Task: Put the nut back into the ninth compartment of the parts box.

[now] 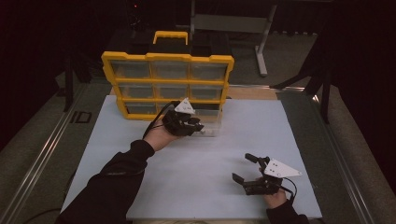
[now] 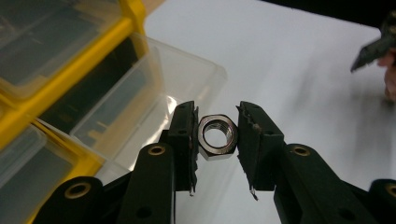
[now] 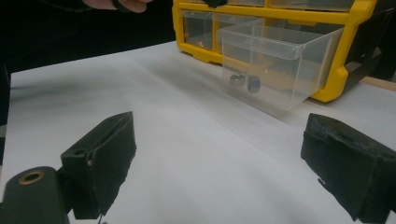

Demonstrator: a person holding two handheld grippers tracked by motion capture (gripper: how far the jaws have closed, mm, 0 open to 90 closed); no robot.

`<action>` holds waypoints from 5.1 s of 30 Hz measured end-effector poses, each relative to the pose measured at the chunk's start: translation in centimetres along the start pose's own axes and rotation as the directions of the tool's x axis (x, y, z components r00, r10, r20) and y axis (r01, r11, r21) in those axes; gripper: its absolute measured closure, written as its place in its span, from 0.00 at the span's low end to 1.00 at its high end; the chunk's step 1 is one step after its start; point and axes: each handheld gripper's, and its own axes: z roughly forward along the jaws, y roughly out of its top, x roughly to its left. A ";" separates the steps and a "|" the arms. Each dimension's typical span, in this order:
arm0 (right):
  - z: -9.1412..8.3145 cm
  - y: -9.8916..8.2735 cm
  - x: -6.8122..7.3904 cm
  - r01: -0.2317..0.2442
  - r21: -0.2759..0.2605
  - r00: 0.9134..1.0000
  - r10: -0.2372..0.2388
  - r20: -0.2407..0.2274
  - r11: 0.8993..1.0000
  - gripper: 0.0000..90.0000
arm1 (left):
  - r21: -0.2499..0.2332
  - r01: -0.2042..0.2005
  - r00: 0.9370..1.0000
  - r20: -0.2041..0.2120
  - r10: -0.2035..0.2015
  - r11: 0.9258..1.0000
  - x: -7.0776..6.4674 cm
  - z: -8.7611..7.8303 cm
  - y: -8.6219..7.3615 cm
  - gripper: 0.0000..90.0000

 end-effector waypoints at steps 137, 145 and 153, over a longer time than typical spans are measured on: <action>0.0 -0.1 -0.1 0.000 0.005 1.000 0.000 0.003 1.000 0.11 | -0.137 0.167 0.986 0.030 -0.164 0.976 -1.6 -6.2 -7.0 0.00; 0.0 -0.1 -0.1 -0.001 0.006 1.000 0.001 0.004 1.000 0.11 | -0.177 0.157 0.987 0.038 -0.153 0.972 -2.4 -7.8 -8.9 0.00; 0.0 -0.1 -0.1 0.000 0.007 1.000 0.000 0.005 1.000 0.12 | -0.168 0.138 0.990 0.023 -0.136 0.976 -3.7 -8.8 -11.1 0.00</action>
